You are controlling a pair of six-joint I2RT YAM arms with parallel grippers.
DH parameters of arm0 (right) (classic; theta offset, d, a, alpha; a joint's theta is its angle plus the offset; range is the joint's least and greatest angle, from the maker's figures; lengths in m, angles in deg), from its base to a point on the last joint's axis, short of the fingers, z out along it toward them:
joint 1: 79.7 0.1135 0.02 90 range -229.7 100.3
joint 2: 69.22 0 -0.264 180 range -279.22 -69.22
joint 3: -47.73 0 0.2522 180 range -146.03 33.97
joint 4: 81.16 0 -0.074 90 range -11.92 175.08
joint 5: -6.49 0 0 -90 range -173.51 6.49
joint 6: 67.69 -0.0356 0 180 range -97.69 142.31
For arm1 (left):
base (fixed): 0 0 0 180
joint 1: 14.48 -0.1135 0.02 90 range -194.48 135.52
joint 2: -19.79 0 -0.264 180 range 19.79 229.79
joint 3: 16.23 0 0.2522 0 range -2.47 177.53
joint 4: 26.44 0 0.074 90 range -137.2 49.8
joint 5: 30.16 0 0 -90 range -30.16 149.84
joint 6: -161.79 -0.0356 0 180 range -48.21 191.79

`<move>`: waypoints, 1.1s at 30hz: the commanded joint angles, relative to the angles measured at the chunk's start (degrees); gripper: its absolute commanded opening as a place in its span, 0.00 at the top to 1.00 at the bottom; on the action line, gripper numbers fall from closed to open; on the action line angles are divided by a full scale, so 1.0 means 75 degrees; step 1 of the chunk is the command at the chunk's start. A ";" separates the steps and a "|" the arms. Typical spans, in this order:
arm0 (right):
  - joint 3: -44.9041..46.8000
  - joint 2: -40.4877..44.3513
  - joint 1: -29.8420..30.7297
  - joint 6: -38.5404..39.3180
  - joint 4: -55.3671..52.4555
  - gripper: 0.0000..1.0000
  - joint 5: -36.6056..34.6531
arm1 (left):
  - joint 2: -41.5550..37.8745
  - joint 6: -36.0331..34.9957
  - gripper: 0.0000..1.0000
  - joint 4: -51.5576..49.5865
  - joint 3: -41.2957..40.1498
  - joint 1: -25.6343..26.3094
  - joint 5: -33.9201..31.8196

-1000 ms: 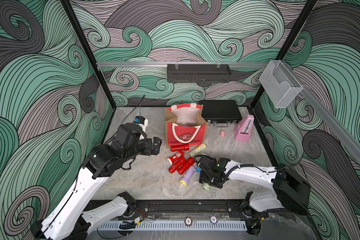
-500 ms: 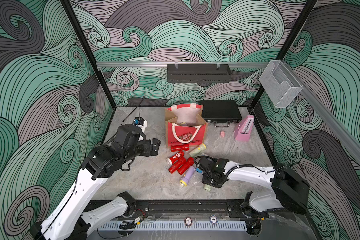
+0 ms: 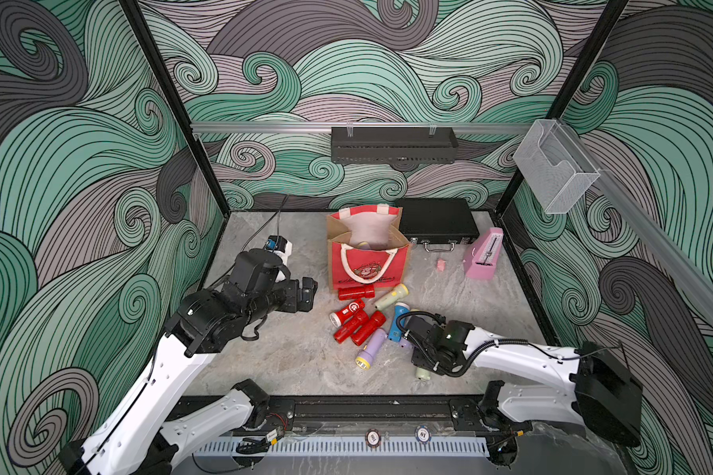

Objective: Put the flashlights into the tote bags
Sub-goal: Pick up the flashlight from the center of the board.

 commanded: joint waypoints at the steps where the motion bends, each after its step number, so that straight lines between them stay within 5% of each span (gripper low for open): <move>1: -0.0070 0.0654 0.0033 -0.0143 -0.0592 0.90 -0.0716 | -0.0007 0.0091 0.01 0.0312 -0.0028 -0.0047 0.0050; 4: -0.0651 0.1067 0.0036 0.0535 -0.1079 1.00 -0.1284 | 0.0134 0.0106 0.01 0.0439 0.0030 -0.0052 0.0110; 17: -0.5474 0.0435 -0.1259 0.5220 -0.2236 1.00 -0.2362 | 0.0685 0.0101 0.01 0.0711 0.0279 -0.0059 -0.0398; 23: -0.7773 -0.0987 -0.1710 0.6901 -0.2254 1.00 -0.1754 | 0.0997 0.0418 0.01 0.0879 0.0144 -0.0059 -0.0618; 33: -1.0946 -0.3552 -0.2054 0.7987 -0.2387 1.00 -0.0544 | 0.1030 0.1230 0.01 0.0923 -0.0234 -0.0068 -0.0850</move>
